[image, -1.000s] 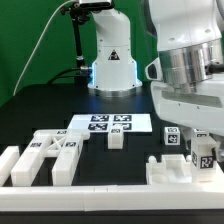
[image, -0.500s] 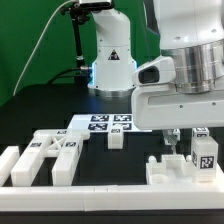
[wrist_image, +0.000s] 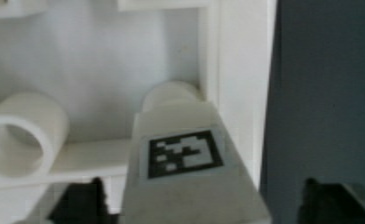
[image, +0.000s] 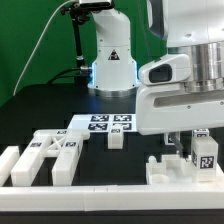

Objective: Assemble chair

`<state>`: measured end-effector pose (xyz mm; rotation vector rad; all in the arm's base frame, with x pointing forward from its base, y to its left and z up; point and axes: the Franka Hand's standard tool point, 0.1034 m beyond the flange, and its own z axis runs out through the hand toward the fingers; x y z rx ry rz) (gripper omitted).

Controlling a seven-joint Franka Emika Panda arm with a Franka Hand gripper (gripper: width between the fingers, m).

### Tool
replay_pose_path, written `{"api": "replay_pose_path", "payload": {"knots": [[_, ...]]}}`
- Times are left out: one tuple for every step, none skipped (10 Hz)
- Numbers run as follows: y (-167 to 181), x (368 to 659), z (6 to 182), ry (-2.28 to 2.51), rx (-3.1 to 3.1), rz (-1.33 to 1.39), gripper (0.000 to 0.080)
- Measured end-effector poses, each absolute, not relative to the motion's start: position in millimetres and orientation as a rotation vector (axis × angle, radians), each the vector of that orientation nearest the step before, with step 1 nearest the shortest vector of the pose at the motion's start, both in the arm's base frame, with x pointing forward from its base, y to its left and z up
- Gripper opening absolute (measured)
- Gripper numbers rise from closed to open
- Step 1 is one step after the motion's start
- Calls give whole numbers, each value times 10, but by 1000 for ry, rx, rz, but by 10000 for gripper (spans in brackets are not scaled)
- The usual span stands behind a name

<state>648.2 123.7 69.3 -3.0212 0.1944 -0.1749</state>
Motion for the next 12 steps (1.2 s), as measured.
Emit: {"api": "replay_pose_path", "payload": {"knots": [[1241,6482,693,305,-3008,-168,344],[1223,6480,689,366,-3001,-164,292],[1220,6481,689,491,-2978,-156,292],[1222,6483,691,668,-2939,-146,292],[1222,6485,697,953,-2859,-127,292],[1219,6486,703,1216,-2753,-106,292],[1217,6484,697,1389,-2654,-84,292],[1230,6474,690,1645,-2476,-36,292],[1253,6467,691,1835,-2311,17,292],[1253,6466,689,1864,-2280,27,292],[1258,6464,688,1855,-2288,26,292],[1259,6463,688,1802,-2329,19,384]]}}
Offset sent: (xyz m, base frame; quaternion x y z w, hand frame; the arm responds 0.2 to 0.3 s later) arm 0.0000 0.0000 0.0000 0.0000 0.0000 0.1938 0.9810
